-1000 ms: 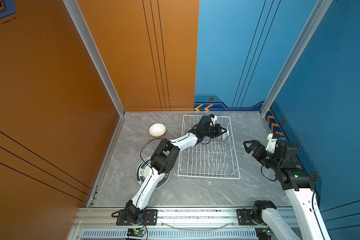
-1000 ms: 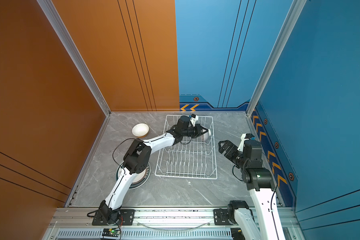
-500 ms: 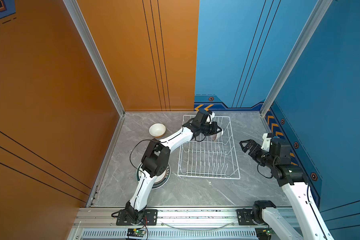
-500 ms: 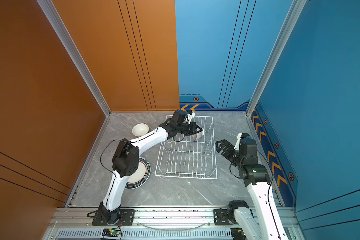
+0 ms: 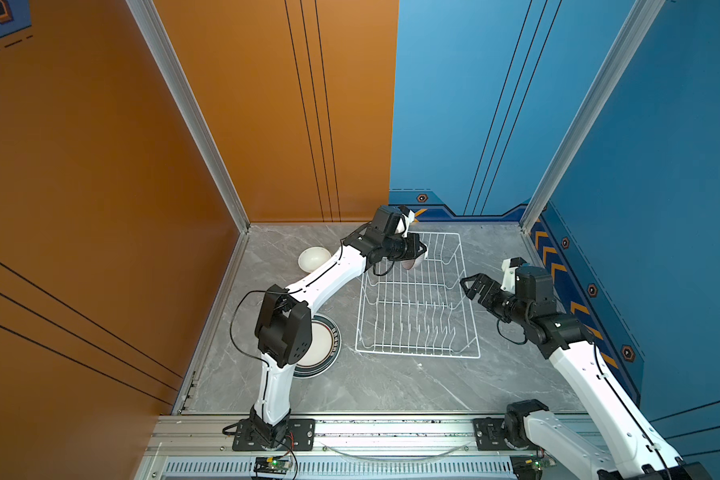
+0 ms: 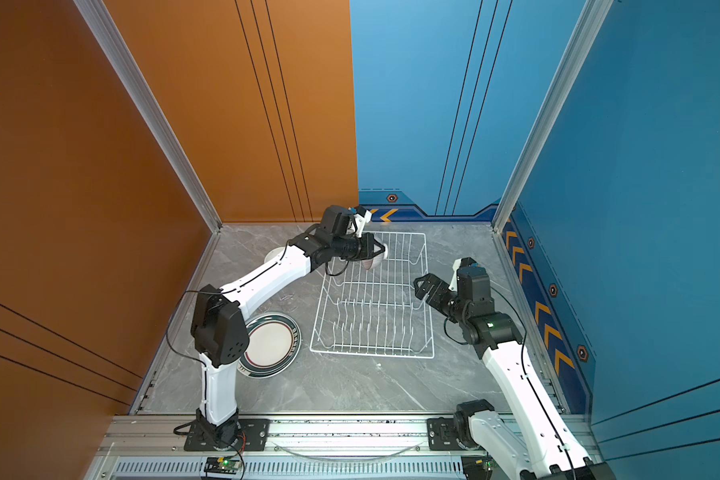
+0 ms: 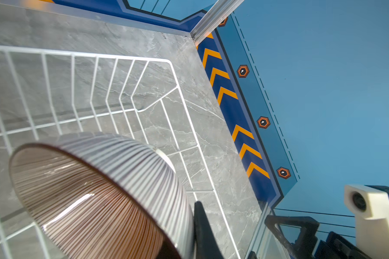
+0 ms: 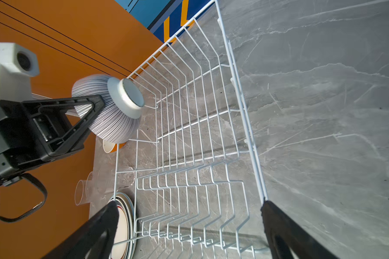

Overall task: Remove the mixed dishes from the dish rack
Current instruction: 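Lift the striped bowl out of the rack and carry it toward the orange bowl, then lower the striped bowl into the orange bowl and open the left gripper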

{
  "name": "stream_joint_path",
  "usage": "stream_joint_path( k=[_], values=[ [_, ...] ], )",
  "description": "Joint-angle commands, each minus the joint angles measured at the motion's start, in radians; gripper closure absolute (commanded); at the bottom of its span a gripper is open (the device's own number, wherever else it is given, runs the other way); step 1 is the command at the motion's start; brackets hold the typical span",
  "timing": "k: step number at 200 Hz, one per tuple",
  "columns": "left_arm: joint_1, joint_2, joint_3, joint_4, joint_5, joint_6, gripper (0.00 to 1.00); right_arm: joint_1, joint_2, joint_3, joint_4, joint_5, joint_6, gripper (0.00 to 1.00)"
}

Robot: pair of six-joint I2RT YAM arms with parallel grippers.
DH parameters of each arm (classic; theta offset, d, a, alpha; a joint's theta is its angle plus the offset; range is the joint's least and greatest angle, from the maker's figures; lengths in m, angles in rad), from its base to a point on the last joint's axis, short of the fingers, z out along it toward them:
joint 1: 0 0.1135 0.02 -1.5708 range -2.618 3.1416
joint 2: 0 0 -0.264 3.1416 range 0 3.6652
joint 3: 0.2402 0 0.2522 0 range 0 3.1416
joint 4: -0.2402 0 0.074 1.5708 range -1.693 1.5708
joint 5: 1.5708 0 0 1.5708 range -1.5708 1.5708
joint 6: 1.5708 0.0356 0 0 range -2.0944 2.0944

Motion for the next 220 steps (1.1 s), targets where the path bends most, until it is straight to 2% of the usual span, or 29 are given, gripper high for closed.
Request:
stream_joint_path(
  k=[1, 48, 85, 122, 160, 220],
  values=[
    [0.035, -0.106, -0.016, -0.062, -0.083, 0.098, 1.00, 0.031, 0.022, 0.049, 0.041, 0.050, 0.012, 0.00],
    [0.141, -0.217, -0.128, -0.100, -0.155, 0.117, 1.00, 0.094, 0.048, 0.049, 0.044, 0.105, 0.023, 0.00],
    [0.233, -0.251, -0.116, -0.237, -0.330, 0.200, 1.00, 0.101, 0.054, 0.047, 0.043, 0.115, 0.026, 0.00],
    [0.338, -0.142, -0.029, -0.345, -0.410, 0.253, 1.00, 0.101, 0.063, 0.049, 0.043, 0.123, 0.022, 0.00],
    [0.386, 0.027, 0.109, -0.423, -0.504, 0.318, 1.00, 0.090, 0.055, 0.050, 0.018, 0.157, -0.004, 0.00],
    [0.418, 0.225, 0.283, -0.507, -0.506, 0.355, 1.00, 0.020, 0.013, 0.017, -0.016, 0.155, -0.004, 0.00]
  ],
)
